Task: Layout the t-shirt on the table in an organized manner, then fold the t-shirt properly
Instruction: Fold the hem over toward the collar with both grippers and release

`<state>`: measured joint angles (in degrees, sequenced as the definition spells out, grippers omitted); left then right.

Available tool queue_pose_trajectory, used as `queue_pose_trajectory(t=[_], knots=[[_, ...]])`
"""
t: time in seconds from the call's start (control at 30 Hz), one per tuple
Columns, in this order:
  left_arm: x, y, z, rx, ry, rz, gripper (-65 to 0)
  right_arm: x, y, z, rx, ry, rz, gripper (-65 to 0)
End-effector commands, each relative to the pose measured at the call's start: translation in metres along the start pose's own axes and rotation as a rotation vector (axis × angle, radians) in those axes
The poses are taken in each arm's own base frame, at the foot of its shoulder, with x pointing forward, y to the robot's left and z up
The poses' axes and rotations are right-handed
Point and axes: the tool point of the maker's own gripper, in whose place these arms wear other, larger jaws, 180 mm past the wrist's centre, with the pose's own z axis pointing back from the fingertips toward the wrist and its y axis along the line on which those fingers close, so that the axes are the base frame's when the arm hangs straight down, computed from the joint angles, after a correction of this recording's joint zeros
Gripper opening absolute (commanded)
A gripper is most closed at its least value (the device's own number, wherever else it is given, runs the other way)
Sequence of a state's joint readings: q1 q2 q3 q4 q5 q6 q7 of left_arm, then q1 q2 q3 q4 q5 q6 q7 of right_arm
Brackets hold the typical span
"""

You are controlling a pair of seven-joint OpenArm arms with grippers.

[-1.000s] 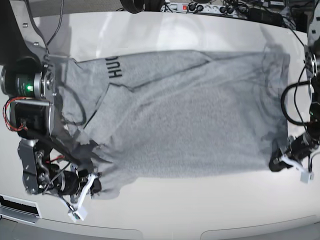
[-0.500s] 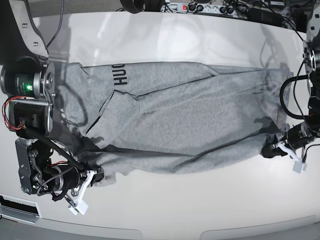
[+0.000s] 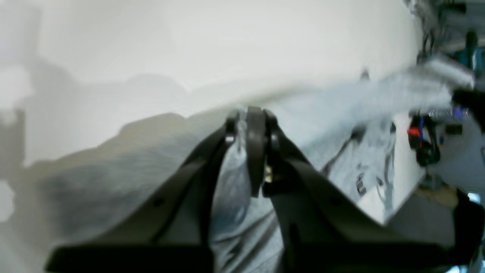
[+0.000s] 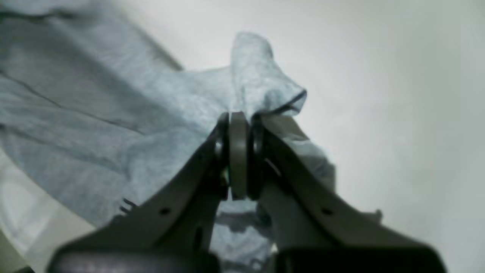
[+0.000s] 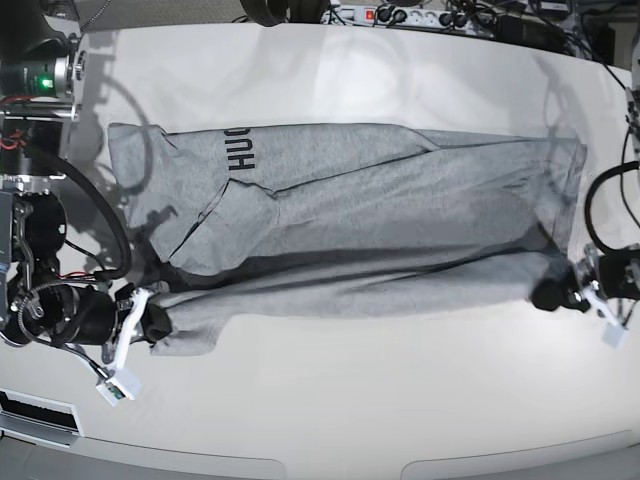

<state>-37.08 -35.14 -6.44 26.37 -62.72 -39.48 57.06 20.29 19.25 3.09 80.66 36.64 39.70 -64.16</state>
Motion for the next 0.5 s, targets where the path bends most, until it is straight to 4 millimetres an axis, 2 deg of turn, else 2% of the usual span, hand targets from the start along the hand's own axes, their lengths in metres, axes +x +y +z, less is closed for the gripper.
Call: queue_pose_trajectory(t=[0.0,0.1,0.2,0.37,0.47], knots=[[0.036,-0.006,0.017,-0.008,-0.082,-0.039,-65.0,0.019,-0.006,0.009,-0.012,-0.054,0.023,-65.0],[0.045,-0.001,0.03,0.014,-0.093,-0.051,-65.0,0.01,-0.003,0.007,-0.004,-0.039,0.014,-65.0],[0.041,0.003,0.032,0.023,-0.073,-0.05,-65.0,0.001,0.001,0.004,0.005,-0.023,0.004,-65.0],[0.015,0.01,0.029,0.027,-0.02,-0.02,-65.0,-0.012,0.004,0.001,0.013,0.012,-0.005,-65.0],[-0.012,0.021,0.027,0.043,0.025,0.009,-65.0,-0.025,0.009,-0.001,0.023,0.033,-0.018,-65.0]])
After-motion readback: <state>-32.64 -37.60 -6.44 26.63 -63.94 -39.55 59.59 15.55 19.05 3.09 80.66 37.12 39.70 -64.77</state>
